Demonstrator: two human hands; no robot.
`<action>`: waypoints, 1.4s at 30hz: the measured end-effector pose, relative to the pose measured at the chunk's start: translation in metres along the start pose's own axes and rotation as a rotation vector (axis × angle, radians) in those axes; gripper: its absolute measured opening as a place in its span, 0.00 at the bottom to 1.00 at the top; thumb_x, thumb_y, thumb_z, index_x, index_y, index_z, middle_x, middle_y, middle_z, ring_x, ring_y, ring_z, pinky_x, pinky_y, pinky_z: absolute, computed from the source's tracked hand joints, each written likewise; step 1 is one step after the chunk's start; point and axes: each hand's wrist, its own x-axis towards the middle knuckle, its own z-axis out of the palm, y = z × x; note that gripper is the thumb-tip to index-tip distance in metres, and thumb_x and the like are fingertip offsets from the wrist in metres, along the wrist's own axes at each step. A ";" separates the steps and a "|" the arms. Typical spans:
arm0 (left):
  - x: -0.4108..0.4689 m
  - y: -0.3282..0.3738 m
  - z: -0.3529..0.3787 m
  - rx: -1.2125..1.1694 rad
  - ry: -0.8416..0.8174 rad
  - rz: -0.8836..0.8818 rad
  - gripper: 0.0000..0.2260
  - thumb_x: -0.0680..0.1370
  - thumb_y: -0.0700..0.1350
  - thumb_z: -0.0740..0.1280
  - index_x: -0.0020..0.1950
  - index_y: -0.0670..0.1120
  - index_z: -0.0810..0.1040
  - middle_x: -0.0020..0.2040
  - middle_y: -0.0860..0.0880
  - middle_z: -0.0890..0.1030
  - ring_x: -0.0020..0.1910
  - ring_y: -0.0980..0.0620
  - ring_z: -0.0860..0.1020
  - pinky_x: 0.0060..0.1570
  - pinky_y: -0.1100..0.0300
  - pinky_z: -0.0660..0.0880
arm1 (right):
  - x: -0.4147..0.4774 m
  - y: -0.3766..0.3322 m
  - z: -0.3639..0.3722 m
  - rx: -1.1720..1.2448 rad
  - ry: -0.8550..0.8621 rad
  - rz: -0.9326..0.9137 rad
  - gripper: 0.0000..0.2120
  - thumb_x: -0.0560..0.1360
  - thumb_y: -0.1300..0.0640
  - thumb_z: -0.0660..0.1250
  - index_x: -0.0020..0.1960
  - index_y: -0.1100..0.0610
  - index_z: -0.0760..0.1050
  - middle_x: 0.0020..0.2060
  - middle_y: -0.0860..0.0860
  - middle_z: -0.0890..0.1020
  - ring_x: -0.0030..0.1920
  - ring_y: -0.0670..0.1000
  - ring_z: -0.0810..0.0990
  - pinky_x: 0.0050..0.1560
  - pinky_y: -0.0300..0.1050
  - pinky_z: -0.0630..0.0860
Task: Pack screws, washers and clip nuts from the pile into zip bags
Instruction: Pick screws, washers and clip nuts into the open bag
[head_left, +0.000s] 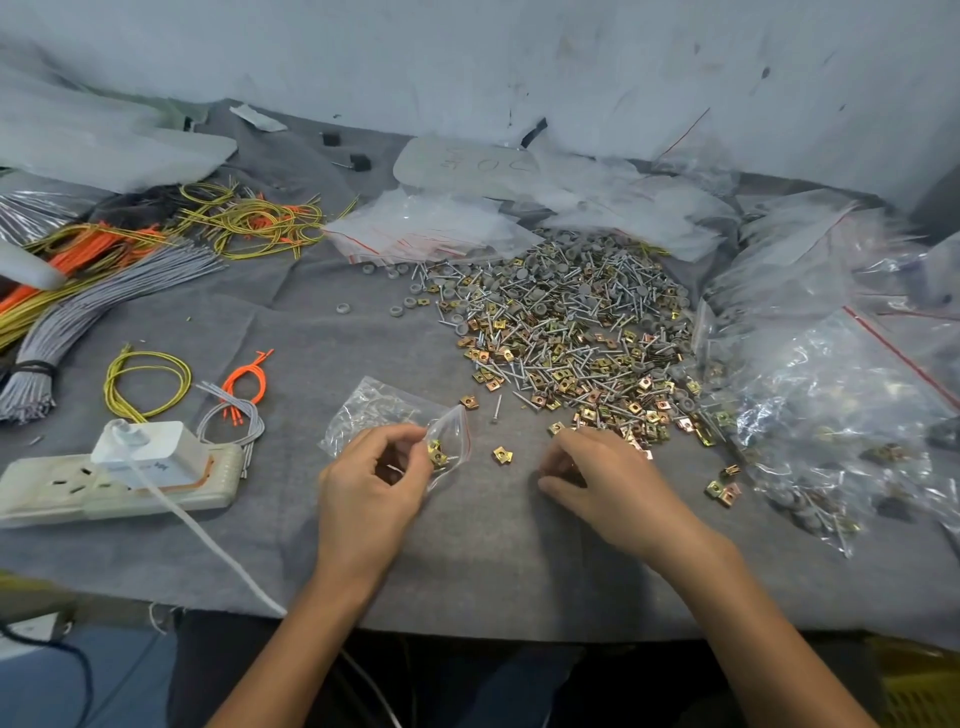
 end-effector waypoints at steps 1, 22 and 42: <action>0.000 0.000 0.000 -0.003 0.001 -0.001 0.05 0.72 0.45 0.70 0.45 0.53 0.84 0.40 0.55 0.83 0.37 0.54 0.80 0.40 0.59 0.77 | 0.001 -0.001 0.001 0.004 0.018 -0.002 0.05 0.78 0.49 0.69 0.49 0.49 0.75 0.46 0.42 0.76 0.50 0.46 0.73 0.48 0.43 0.71; 0.001 -0.006 -0.001 0.028 -0.005 0.054 0.07 0.73 0.46 0.71 0.44 0.59 0.82 0.42 0.58 0.83 0.39 0.55 0.81 0.41 0.67 0.76 | 0.038 -0.074 0.041 0.394 0.225 0.024 0.04 0.76 0.53 0.73 0.47 0.49 0.78 0.38 0.42 0.83 0.40 0.44 0.80 0.45 0.44 0.77; 0.001 -0.007 0.000 0.016 -0.010 0.035 0.05 0.73 0.46 0.71 0.45 0.57 0.83 0.41 0.57 0.83 0.39 0.54 0.81 0.41 0.66 0.76 | -0.008 -0.007 -0.006 -0.147 -0.035 0.096 0.06 0.78 0.49 0.68 0.55 0.46 0.78 0.52 0.44 0.77 0.56 0.52 0.73 0.53 0.46 0.70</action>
